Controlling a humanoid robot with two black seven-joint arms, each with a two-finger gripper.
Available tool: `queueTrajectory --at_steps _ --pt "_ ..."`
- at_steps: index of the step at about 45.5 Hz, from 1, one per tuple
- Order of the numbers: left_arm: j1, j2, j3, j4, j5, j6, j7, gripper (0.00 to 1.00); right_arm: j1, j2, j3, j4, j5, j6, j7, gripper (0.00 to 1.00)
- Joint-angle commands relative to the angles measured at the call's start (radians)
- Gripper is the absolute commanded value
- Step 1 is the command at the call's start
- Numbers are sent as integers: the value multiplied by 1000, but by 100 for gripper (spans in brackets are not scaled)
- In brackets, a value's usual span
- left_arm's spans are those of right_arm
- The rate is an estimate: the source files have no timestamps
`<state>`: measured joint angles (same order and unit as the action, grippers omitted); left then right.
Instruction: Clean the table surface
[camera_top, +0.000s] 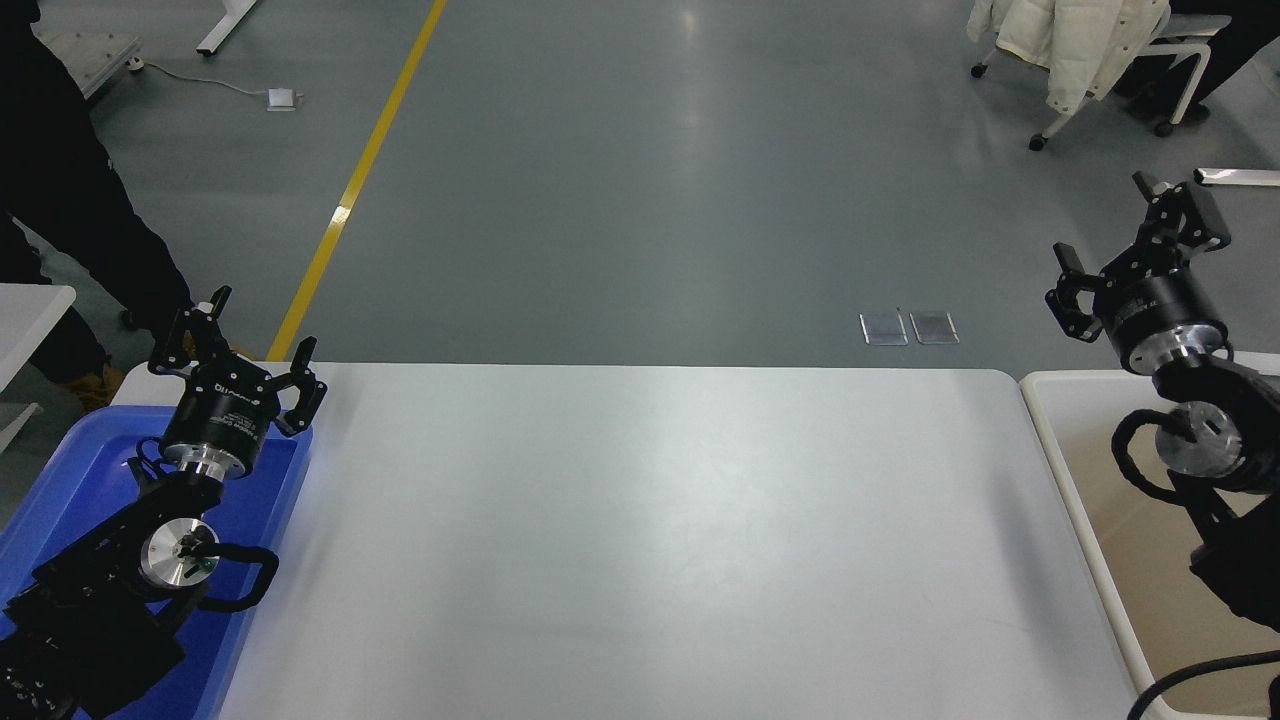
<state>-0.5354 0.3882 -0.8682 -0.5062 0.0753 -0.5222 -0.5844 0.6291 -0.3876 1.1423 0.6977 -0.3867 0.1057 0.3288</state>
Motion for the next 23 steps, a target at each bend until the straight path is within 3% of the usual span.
queueTrajectory --at_steps 1,23 --pt "0 0 0 0 1 1 0 100 -23 22 16 -4 -1 2 16 99" --pt "0 0 0 0 0 1 0 100 -23 15 59 2 0 3 15 99"
